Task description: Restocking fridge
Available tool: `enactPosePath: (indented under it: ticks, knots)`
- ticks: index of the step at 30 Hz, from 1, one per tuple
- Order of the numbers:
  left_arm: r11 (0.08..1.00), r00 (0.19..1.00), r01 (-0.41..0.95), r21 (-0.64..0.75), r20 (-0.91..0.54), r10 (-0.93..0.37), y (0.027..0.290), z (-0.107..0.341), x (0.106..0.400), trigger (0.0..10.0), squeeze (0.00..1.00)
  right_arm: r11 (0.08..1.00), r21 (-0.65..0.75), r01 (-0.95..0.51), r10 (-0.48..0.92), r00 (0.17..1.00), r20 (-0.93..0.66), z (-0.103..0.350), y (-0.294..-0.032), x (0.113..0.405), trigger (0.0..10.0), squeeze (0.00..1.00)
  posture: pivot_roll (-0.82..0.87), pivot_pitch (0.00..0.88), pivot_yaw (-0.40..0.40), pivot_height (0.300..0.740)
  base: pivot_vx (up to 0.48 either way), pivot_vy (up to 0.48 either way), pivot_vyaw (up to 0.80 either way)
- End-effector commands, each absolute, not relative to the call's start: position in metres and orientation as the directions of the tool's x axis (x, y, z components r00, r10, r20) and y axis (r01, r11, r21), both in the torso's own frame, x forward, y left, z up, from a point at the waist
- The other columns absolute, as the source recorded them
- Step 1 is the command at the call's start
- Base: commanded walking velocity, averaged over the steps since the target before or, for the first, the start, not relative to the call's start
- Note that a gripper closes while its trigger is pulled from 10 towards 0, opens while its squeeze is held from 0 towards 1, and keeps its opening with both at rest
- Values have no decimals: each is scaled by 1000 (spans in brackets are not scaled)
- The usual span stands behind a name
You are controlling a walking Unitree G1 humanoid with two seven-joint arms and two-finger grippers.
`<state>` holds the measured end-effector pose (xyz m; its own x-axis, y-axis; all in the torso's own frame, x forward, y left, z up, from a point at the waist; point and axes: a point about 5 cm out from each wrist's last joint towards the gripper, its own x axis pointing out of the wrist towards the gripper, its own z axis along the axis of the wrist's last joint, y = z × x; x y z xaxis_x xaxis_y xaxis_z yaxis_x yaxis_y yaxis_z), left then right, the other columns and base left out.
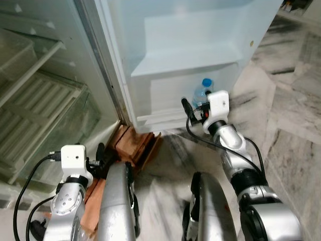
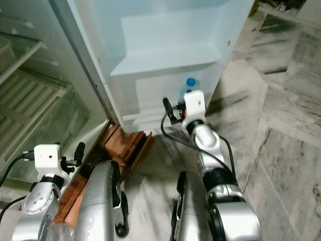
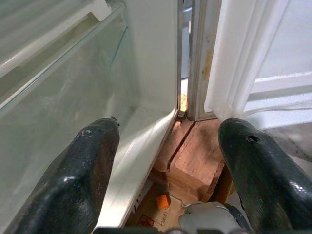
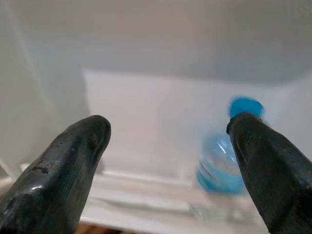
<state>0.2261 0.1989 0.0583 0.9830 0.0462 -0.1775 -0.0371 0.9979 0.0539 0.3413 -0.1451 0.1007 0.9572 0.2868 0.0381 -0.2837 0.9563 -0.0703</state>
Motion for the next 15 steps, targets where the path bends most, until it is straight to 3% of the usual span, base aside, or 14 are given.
enactPosePath:
  ticks: [1, 2, 4, 5, 10, 15]
  knots:
    - [996, 978, -63, 55, -193, 73, 203, 53, 224, 10000, 0, 976, -44, -215, 217, 974, 70, 100, -152, 333, 10000, 1000, 119, 68, 1, 567, 0, 0, 0]
    - [996, 979, -66, 59, -190, 76, 203, 53, 224, 10000, 0, 985, -42, -168, 171, 982, 80, 97, -157, 324, 10000, 894, 119, 64, 3, 567, 0, 0, 0]
    - [996, 980, -65, 62, -187, 76, 203, 53, 225, 10000, 0, 991, -38, -130, 133, 987, 85, 95, -160, 319, 10000, 506, 114, 61, 5, 567, 0, 0, 0]
    - [995, 981, -69, 66, -176, 80, 204, 55, 226, 10000, 0, 996, -20, -85, 86, 993, 79, 93, -163, 313, 10000, 0, 105, 56, 8, 567, 0, 0, 0]
    - [995, 985, -73, 75, -148, 83, 204, 59, 232, 10000, 0, 993, 1, -121, 120, 987, 102, 98, -156, 301, 10000, 0, 96, 55, 8, 567, 0, 0, 0]
    - [994, 987, -78, 72, -134, 87, 202, 61, 235, 10000, 0, 993, -4, -122, 121, 987, 103, 101, -154, 299, 10000, 0, 93, 55, 4, 596, 0, 0, 0]
